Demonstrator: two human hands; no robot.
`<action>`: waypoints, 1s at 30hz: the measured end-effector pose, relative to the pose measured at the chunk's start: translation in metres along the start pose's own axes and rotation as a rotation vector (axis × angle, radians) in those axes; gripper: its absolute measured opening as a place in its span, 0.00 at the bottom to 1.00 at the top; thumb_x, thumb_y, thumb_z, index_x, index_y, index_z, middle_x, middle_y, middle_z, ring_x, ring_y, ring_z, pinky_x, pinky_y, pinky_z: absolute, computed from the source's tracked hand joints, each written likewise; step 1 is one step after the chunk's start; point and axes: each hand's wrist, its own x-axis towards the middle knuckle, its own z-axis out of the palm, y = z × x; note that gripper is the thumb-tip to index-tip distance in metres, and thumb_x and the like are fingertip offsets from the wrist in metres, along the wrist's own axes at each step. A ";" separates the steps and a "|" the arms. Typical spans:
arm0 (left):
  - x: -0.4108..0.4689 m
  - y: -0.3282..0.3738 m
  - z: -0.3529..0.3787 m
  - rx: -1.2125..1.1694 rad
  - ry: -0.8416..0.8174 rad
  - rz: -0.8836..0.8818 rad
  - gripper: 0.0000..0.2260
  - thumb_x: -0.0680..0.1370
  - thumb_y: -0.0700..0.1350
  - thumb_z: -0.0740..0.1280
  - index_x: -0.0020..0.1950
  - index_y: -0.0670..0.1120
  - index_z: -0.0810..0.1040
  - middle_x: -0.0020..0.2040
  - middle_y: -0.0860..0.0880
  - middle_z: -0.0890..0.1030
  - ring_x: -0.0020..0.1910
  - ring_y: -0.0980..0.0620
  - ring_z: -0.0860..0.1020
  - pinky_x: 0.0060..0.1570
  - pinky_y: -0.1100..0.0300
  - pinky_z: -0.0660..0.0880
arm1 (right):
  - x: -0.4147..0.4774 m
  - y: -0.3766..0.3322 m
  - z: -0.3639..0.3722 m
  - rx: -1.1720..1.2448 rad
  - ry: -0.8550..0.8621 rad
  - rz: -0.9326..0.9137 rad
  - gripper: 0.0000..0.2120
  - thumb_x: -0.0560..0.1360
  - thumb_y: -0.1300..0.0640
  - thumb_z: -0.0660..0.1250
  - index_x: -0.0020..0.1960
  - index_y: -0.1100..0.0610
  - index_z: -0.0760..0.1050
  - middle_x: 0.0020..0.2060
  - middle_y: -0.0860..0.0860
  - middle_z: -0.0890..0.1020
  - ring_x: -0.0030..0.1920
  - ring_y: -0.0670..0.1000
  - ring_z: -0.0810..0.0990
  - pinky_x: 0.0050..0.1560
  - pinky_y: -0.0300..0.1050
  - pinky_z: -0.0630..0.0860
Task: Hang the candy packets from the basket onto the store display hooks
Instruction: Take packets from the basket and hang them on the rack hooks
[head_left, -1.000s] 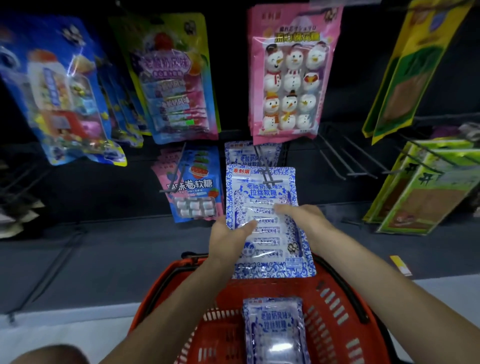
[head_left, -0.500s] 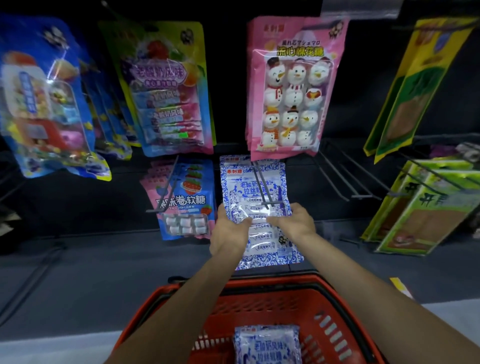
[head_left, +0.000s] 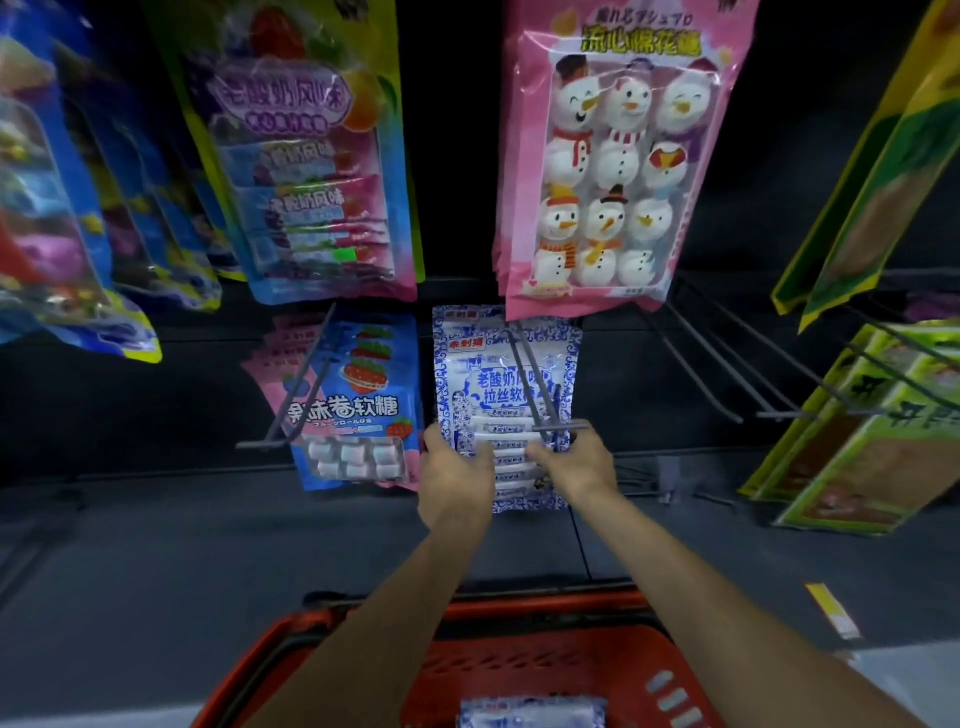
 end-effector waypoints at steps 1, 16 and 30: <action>0.005 0.000 0.003 -0.028 0.012 -0.001 0.31 0.84 0.56 0.66 0.82 0.44 0.60 0.72 0.41 0.75 0.68 0.39 0.76 0.59 0.47 0.73 | 0.005 0.000 0.001 0.008 0.002 -0.009 0.16 0.74 0.53 0.78 0.57 0.54 0.76 0.41 0.49 0.83 0.38 0.52 0.83 0.34 0.43 0.80; 0.039 0.051 0.000 -0.455 0.249 0.115 0.20 0.87 0.49 0.63 0.78 0.49 0.70 0.71 0.44 0.78 0.61 0.41 0.81 0.61 0.43 0.79 | 0.039 -0.032 -0.017 0.095 0.288 -0.282 0.12 0.78 0.53 0.75 0.59 0.56 0.81 0.46 0.49 0.85 0.45 0.50 0.82 0.46 0.40 0.71; 0.074 0.077 0.015 -0.711 0.316 0.015 0.16 0.86 0.48 0.64 0.71 0.43 0.76 0.63 0.44 0.82 0.55 0.48 0.80 0.51 0.58 0.73 | 0.063 -0.048 -0.020 0.065 0.340 -0.258 0.11 0.75 0.49 0.77 0.52 0.55 0.84 0.41 0.46 0.83 0.46 0.51 0.82 0.47 0.43 0.74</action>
